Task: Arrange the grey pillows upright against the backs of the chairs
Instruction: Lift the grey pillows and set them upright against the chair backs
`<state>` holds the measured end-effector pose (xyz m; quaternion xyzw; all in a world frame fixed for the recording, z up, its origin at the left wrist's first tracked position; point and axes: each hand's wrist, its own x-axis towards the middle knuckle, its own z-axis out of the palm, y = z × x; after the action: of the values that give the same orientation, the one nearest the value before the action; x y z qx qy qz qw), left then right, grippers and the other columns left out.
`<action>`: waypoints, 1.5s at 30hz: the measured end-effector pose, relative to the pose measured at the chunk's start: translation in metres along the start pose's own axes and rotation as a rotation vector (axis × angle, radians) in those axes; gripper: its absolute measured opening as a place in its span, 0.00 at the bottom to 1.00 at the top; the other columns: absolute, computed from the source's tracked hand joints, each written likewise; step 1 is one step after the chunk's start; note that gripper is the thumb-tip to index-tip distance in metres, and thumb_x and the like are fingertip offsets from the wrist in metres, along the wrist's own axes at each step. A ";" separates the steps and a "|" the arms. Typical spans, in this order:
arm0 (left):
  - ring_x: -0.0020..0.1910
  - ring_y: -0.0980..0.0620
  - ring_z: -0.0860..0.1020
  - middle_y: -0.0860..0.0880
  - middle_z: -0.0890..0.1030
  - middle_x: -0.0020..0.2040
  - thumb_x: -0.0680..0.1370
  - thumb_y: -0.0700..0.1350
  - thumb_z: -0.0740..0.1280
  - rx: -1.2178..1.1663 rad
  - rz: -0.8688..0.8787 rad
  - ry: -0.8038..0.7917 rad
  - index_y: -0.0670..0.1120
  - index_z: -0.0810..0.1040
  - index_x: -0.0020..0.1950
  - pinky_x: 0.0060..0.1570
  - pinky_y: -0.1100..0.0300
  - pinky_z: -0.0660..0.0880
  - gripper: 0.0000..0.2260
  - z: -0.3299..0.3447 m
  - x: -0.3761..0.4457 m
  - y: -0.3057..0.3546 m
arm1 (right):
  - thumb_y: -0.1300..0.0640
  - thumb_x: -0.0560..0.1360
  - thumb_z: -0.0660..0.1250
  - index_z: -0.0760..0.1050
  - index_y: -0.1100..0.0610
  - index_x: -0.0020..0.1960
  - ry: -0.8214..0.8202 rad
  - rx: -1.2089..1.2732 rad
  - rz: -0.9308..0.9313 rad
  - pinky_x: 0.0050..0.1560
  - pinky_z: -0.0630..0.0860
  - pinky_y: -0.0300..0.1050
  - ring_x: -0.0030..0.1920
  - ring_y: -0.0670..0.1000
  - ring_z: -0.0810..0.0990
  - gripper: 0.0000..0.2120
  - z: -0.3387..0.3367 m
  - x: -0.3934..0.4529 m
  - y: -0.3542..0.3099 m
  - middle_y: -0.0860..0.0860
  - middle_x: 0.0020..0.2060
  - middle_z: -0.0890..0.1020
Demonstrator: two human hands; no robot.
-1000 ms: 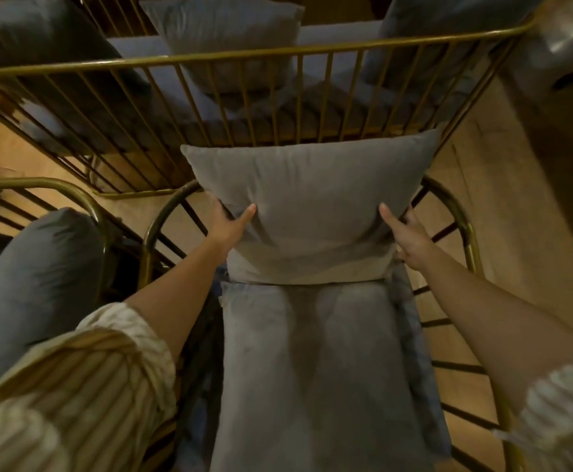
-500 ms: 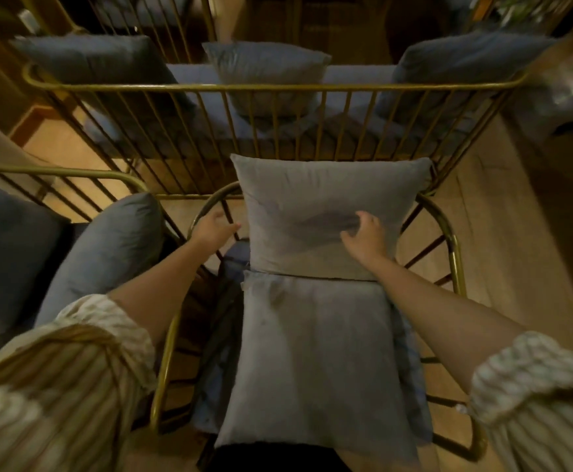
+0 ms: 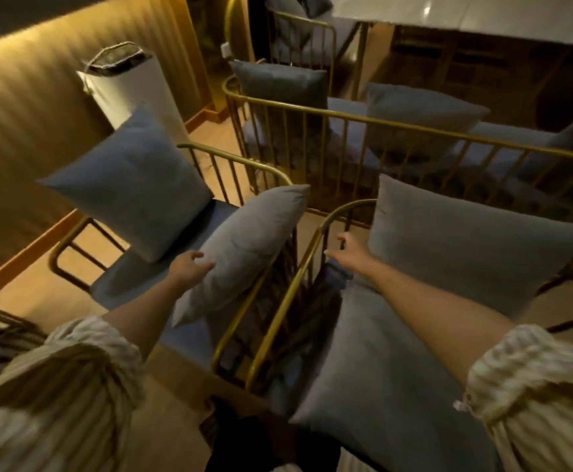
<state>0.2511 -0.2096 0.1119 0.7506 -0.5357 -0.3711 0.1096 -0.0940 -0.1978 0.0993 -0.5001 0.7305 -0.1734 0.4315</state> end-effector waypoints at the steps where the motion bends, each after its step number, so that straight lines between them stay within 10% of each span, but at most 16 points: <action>1: 0.67 0.40 0.72 0.39 0.72 0.70 0.78 0.50 0.69 -0.002 -0.038 -0.005 0.41 0.70 0.72 0.64 0.47 0.72 0.26 -0.009 0.004 -0.017 | 0.52 0.78 0.69 0.62 0.58 0.76 -0.018 0.012 0.002 0.63 0.73 0.51 0.67 0.60 0.73 0.30 0.014 0.003 -0.013 0.60 0.70 0.72; 9: 0.66 0.40 0.74 0.40 0.74 0.67 0.78 0.51 0.69 -0.111 -0.183 -0.122 0.38 0.73 0.69 0.64 0.48 0.72 0.24 -0.043 0.061 -0.105 | 0.49 0.78 0.69 0.56 0.57 0.77 -0.013 0.228 0.102 0.67 0.71 0.55 0.71 0.61 0.70 0.35 0.117 0.029 -0.092 0.57 0.73 0.69; 15: 0.32 0.48 0.64 0.46 0.63 0.35 0.81 0.56 0.62 -0.297 -0.331 -0.274 0.47 0.68 0.38 0.36 0.53 0.63 0.17 -0.037 0.103 -0.126 | 0.37 0.70 0.72 0.46 0.52 0.80 0.273 0.449 0.347 0.68 0.72 0.59 0.72 0.62 0.69 0.50 0.178 0.064 -0.127 0.58 0.76 0.64; 24: 0.47 0.43 0.78 0.42 0.80 0.48 0.72 0.70 0.63 -0.738 -0.611 -0.536 0.43 0.78 0.56 0.45 0.50 0.78 0.32 0.004 0.147 -0.138 | 0.39 0.58 0.81 0.33 0.44 0.78 0.582 0.646 0.561 0.72 0.65 0.65 0.73 0.64 0.66 0.68 0.246 0.103 -0.150 0.58 0.76 0.61; 30: 0.74 0.39 0.65 0.36 0.70 0.73 0.78 0.66 0.57 -0.957 -0.687 -0.653 0.43 0.70 0.73 0.59 0.49 0.71 0.33 0.018 0.145 -0.130 | 0.52 0.65 0.81 0.52 0.54 0.78 0.633 0.744 0.562 0.69 0.69 0.55 0.69 0.60 0.72 0.52 0.235 0.108 -0.139 0.56 0.72 0.70; 36: 0.55 0.41 0.78 0.41 0.81 0.57 0.74 0.68 0.63 -1.076 -0.737 -0.673 0.42 0.73 0.70 0.59 0.44 0.72 0.35 0.015 0.144 -0.120 | 0.56 0.68 0.79 0.63 0.54 0.75 0.669 0.743 0.500 0.69 0.71 0.55 0.68 0.59 0.74 0.41 0.228 0.103 -0.129 0.55 0.70 0.74; 45: 0.68 0.39 0.71 0.44 0.74 0.68 0.67 0.71 0.69 -1.154 -0.706 -0.436 0.49 0.68 0.73 0.68 0.37 0.67 0.41 0.007 0.099 -0.098 | 0.62 0.64 0.81 0.68 0.60 0.71 0.588 0.902 0.256 0.65 0.75 0.56 0.62 0.56 0.78 0.39 0.166 0.046 -0.094 0.56 0.65 0.77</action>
<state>0.3318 -0.2562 0.0086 0.6102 0.0118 -0.7506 0.2533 0.0887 -0.2499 0.0483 -0.1035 0.7282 -0.5478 0.3986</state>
